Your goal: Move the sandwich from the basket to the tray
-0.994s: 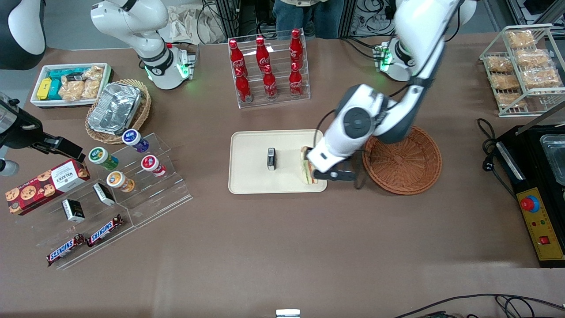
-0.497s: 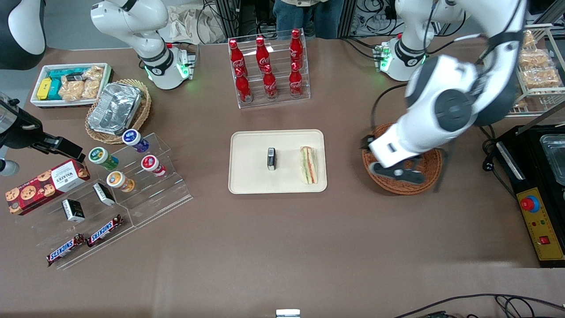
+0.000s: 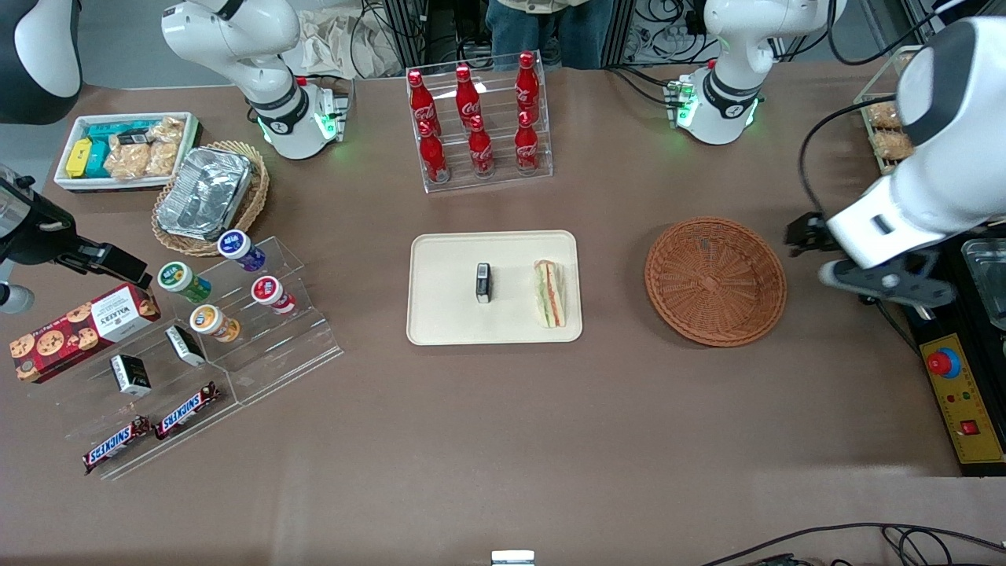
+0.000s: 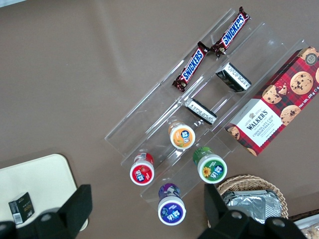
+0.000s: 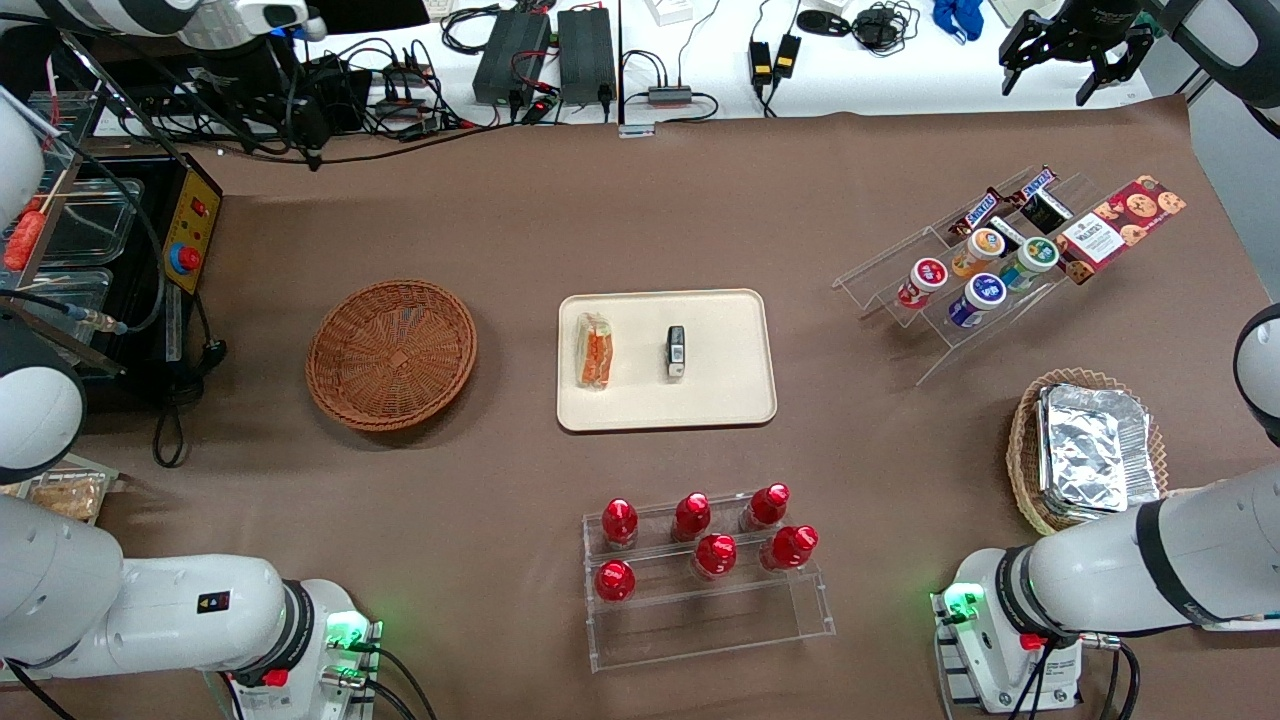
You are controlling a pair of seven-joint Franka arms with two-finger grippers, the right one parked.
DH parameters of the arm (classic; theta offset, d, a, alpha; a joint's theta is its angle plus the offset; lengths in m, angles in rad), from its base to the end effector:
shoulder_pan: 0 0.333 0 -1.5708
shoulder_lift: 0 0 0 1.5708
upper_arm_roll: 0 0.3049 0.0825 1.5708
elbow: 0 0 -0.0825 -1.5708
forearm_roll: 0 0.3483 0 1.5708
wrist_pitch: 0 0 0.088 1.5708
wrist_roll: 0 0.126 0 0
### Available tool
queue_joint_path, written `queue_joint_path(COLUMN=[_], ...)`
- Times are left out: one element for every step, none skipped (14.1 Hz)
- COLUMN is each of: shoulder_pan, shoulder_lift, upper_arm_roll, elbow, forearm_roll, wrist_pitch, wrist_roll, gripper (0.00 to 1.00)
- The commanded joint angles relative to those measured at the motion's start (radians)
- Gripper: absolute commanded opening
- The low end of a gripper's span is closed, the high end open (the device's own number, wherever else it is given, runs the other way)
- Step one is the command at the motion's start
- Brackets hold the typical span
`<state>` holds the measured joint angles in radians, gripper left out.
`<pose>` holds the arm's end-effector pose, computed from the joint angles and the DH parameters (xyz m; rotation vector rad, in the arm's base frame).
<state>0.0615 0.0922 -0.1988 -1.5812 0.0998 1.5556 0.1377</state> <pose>0.5347 -0.0568 0.5413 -3.0252 0.4256 0.1773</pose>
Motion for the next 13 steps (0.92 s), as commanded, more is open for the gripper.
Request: queue_joint_path(shoulder_pan=[0.027,0.029,0.034,0.056,0.07,0.072,0.072,0.072,0.072,0.07,0.055,0.019,-0.047], shoulder_lift=[-0.005,-0.006,-0.005,-0.005,-0.005,-0.005,-0.003,-0.002,-0.003,-0.006,-0.011,-0.029,-0.037], upper_arm_roll=[-0.016,-0.016,-0.016,-0.016,-0.017,-0.017,-0.017,-0.017,-0.017,-0.016,-0.013,0.021,0.104], elbow=[-0.003,-0.005,-0.003,-0.003,-0.003,0.0,0.012,0.023,0.024,0.024,0.024,0.024,0.023], forearm_roll=[0.052,0.058,0.054,0.052,0.054,0.054,0.055,0.058,0.061,0.063,0.066,0.064,0.051], wrist_pitch=[-0.014,-0.014,-0.012,-0.011,-0.011,-0.006,-0.005,-0.005,-0.005,-0.006,-0.014,-0.017,-0.02], wrist_roll=[0.003,0.003,0.006,0.01,0.017,0.028,0.026,0.026,0.026,0.022,0.019,0.016,0.017], gripper=[1.0,1.0,1.0,1.0,1.0,1.0,1.0,1.0,1.0,1.0,1.0,1.0,1.0])
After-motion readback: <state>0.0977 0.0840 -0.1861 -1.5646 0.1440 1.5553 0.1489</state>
